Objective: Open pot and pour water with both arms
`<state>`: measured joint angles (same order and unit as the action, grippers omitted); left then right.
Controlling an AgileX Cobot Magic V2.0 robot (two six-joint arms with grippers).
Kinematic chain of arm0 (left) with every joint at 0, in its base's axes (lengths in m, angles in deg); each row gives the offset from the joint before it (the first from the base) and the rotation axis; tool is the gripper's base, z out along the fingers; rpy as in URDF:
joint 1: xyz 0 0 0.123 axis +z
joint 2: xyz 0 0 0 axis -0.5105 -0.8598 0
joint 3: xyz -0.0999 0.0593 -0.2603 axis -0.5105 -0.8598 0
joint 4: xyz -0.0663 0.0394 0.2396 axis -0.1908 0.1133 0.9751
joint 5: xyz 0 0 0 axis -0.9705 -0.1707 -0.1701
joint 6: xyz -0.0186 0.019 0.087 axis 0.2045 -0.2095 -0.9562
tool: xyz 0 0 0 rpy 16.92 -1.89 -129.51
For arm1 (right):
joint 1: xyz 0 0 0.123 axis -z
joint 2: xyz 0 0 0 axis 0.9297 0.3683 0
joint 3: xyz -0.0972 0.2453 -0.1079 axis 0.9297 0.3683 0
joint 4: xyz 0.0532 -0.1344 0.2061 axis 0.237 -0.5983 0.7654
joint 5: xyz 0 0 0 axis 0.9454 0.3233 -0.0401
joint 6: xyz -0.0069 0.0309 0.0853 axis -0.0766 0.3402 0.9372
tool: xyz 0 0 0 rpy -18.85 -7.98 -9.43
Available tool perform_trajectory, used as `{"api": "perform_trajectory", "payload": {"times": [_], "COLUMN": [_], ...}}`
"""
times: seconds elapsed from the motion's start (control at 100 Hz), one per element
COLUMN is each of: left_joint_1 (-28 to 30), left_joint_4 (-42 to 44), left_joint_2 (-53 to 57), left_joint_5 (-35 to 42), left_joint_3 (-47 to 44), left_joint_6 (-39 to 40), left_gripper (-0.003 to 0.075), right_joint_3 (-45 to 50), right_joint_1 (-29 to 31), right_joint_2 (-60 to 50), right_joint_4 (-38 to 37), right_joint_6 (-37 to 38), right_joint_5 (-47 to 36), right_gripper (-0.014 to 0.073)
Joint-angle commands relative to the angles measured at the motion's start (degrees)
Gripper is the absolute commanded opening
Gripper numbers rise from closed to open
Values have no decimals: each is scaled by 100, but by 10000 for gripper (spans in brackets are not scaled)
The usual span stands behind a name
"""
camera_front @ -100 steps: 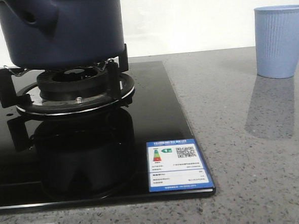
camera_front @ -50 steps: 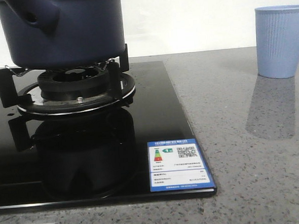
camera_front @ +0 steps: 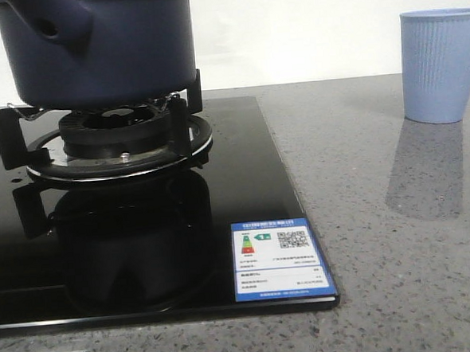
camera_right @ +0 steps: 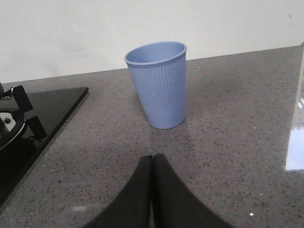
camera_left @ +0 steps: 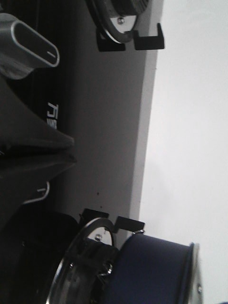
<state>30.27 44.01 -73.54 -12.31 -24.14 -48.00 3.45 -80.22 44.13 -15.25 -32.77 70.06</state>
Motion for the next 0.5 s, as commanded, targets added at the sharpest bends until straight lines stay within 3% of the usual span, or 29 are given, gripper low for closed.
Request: {"api": "perform_trajectory", "payload": {"times": [0.0,0.49], "left_joint_1": [17,-25], "left_joint_4": [33,-76], "left_joint_2": [156,156], "left_joint_5": [183,-55], "left_joint_3": [-201,-190], "left_joint_6": [76,76], "left_gripper": [-19,-19], "right_joint_3": [-155,-155], "right_joint_1": [-1,-1], "right_joint_2": [26,26], "right_joint_4": [-29,-29], "right_joint_6": [-6,-6], "right_joint_5": [-379,-379], "right_gripper": [-67,-67]}}
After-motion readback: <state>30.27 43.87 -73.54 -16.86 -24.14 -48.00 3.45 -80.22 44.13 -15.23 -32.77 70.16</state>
